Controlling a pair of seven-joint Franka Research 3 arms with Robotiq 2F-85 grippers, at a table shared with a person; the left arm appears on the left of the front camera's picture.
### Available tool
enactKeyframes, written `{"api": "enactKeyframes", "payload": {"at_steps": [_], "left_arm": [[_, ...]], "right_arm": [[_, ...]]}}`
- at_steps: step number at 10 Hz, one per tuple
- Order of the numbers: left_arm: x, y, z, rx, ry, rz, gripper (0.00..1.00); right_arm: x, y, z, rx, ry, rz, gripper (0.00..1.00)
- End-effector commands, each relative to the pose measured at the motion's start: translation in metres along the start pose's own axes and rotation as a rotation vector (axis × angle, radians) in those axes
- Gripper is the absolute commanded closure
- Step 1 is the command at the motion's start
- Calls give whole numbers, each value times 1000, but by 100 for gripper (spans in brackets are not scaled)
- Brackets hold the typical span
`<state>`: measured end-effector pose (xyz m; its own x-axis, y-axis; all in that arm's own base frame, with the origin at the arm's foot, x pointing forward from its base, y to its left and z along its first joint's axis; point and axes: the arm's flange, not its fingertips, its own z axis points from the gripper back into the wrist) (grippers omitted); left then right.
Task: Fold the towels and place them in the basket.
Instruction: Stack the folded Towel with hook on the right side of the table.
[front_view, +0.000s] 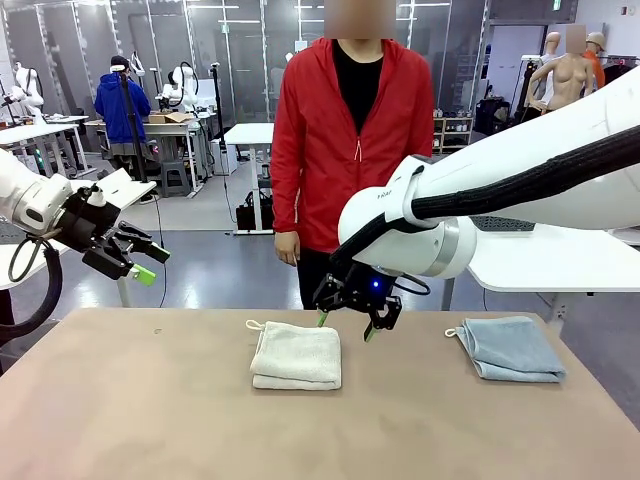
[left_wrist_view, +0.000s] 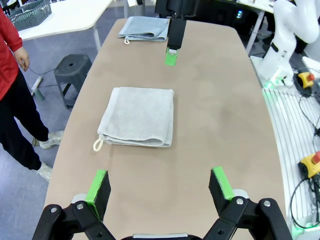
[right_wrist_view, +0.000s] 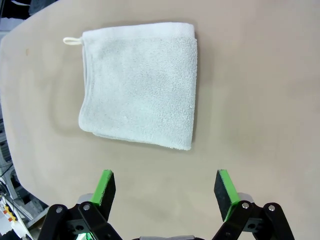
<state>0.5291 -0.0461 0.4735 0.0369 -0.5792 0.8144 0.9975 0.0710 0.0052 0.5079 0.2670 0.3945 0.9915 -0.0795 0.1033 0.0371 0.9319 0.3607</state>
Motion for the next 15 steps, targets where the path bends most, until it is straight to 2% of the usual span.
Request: {"api": "enactKeyframes", "payload": {"at_steps": [1, 7, 12, 15], "left_arm": [[1, -1, 1, 1, 0, 1, 0], [1, -1, 1, 1, 0, 1, 0], [1, -1, 1, 1, 0, 1, 0], [1, -1, 1, 1, 0, 1, 0]], "right_arm": [[15, -16, -20, 52, 20, 8, 0], [53, -38, -60, 118, 16, -28, 0], [69, -45, -83, 173, 29, -30, 0], [74, -47, -90, 166, 45, -31, 0]]}}
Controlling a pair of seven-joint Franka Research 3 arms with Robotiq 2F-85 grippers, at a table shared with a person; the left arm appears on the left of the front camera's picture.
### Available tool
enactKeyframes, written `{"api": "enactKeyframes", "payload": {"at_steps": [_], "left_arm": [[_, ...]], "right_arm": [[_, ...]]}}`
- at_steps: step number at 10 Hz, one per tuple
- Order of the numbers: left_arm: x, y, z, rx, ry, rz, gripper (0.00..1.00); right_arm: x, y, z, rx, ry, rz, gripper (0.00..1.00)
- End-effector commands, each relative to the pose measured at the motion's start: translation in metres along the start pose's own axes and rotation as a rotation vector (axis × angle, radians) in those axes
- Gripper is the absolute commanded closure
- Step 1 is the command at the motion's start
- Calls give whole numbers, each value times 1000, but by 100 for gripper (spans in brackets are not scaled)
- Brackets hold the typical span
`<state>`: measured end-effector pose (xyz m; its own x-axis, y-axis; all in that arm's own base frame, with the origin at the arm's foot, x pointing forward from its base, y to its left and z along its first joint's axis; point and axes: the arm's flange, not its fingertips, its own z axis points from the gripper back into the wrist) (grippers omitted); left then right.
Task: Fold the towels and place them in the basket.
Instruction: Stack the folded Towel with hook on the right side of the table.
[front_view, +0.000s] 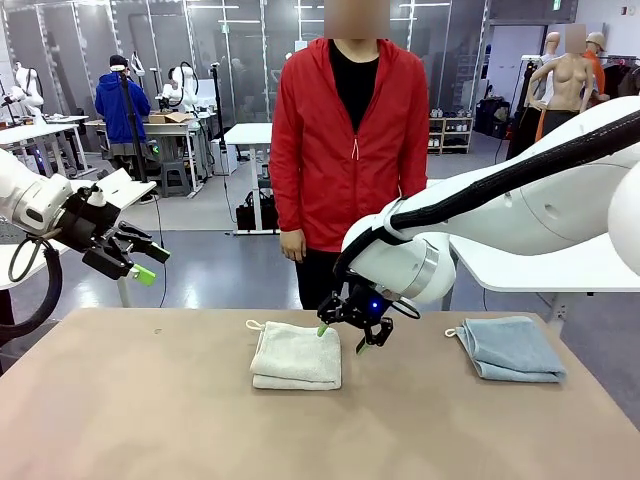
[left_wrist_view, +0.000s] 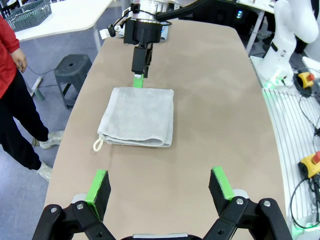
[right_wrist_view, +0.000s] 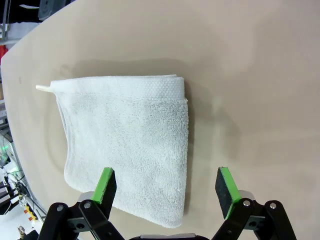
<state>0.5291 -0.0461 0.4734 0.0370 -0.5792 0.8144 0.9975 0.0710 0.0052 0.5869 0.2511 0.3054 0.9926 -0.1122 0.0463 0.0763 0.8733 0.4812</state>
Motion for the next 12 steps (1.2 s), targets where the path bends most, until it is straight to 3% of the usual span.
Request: {"api": "enactKeyframes", "payload": {"at_steps": [1, 6, 7, 11, 12], "left_arm": [[1, 0, 1, 1, 0, 1, 0], [1, 0, 1, 1, 0, 1, 0], [1, 0, 1, 1, 0, 1, 0], [1, 0, 1, 1, 0, 1, 0], [1, 0, 1, 1, 0, 1, 0]], "right_arm": [[6, -4, -4, 42, 15, 25, 0], [12, -3, -12, 60, 40, 40, 0], [13, -3, -14, 65, 45, 40, 20], [14, -3, -18, 77, 55, 49, 20], [15, -3, -19, 75, 53, 47, 40]]}}
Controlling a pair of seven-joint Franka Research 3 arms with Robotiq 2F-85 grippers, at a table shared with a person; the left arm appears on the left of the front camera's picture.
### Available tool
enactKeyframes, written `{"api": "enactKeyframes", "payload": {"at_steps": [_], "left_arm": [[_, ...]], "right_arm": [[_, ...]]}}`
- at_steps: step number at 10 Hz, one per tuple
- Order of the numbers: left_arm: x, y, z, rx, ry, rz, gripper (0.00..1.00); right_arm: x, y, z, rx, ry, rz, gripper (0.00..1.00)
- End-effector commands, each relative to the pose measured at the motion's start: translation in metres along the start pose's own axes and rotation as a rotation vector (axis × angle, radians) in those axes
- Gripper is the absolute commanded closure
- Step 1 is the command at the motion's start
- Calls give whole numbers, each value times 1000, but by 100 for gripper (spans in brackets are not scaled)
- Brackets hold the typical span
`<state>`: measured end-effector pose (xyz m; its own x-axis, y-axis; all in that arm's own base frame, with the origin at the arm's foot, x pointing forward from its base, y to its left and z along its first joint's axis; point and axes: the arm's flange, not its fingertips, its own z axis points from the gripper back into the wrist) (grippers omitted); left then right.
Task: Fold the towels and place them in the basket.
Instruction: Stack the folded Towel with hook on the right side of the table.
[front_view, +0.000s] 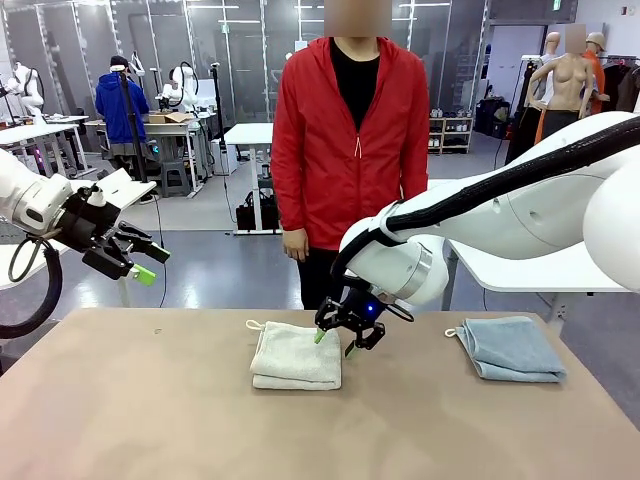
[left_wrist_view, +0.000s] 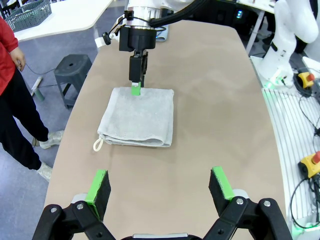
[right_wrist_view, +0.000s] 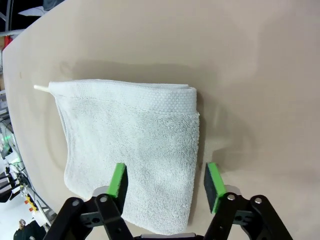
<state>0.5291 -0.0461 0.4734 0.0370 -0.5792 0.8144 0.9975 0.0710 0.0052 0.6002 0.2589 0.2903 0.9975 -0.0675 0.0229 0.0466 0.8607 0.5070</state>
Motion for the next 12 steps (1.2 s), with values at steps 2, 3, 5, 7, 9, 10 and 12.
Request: {"api": "enactKeyframes", "payload": {"at_steps": [2, 3, 5, 7, 9, 10, 12], "left_arm": [[1, 0, 1, 1, 0, 1, 0], [1, 0, 1, 1, 0, 1, 0], [1, 0, 1, 1, 0, 1, 0], [1, 0, 1, 1, 0, 1, 0], [1, 0, 1, 1, 0, 1, 0], [1, 0, 1, 1, 0, 1, 0], [1, 0, 1, 1, 0, 1, 0]], "right_arm": [[2, -4, 0, 41, 7, 18, 40], [1, -3, -1, 35, 9, 25, 40], [1, -3, -1, 34, 6, 13, 56], [0, -3, 1, 36, 4, 13, 56], [0, -4, 2, 41, 9, 2, 76], [-1, -5, 2, 43, 11, 1, 95], [-1, -5, 2, 40, 13, 3, 100]]}}
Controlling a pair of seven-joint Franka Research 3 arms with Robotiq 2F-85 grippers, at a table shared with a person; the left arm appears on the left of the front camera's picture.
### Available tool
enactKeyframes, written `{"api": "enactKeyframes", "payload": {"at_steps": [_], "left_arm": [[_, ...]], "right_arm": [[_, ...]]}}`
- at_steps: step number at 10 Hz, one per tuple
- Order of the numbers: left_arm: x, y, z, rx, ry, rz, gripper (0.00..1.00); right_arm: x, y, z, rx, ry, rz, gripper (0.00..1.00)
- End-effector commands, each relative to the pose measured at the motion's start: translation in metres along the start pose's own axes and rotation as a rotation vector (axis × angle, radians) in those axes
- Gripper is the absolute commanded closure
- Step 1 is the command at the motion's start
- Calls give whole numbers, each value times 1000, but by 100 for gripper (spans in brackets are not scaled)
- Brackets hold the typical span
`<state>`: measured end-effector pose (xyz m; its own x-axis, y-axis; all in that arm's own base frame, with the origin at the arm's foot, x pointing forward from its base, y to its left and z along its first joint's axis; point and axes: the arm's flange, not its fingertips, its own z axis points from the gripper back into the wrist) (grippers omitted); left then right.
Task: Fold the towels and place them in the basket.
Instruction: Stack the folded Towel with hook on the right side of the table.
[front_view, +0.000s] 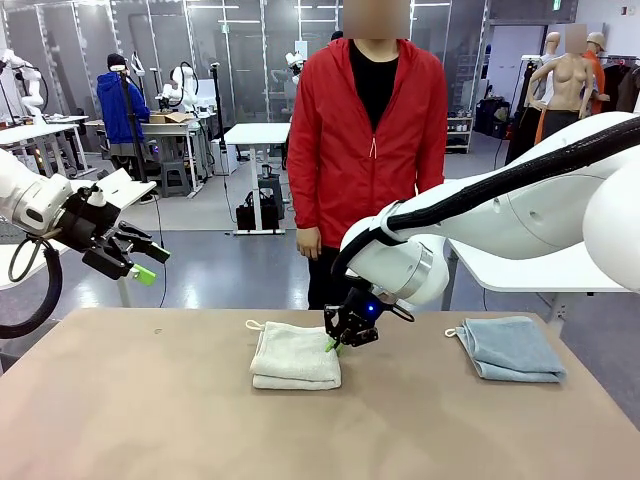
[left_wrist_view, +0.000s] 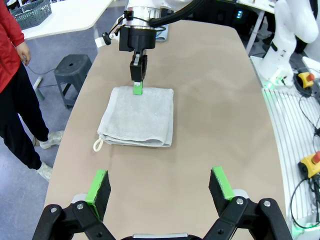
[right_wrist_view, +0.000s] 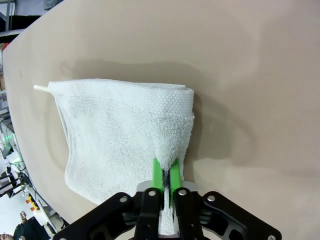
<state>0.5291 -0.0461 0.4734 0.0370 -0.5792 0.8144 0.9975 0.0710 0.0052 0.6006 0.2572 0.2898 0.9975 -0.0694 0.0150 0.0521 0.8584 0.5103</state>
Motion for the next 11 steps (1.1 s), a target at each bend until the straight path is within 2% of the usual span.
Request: {"api": "enactKeyframes", "payload": {"at_steps": [1, 9, 10, 11], "left_arm": [[1, 0, 1, 1, 0, 1, 0], [1, 0, 1, 1, 0, 1, 0], [1, 0, 1, 1, 0, 1, 0], [1, 0, 1, 1, 0, 1, 0]], "right_arm": [[-1, -3, 2, 28, 9, 10, 100], [0, 0, 0, 0, 2, 0, 100], [0, 0, 0, -1, 2, 1, 96], [-5, 7, 17, -13, -42, 39, 96]]}}
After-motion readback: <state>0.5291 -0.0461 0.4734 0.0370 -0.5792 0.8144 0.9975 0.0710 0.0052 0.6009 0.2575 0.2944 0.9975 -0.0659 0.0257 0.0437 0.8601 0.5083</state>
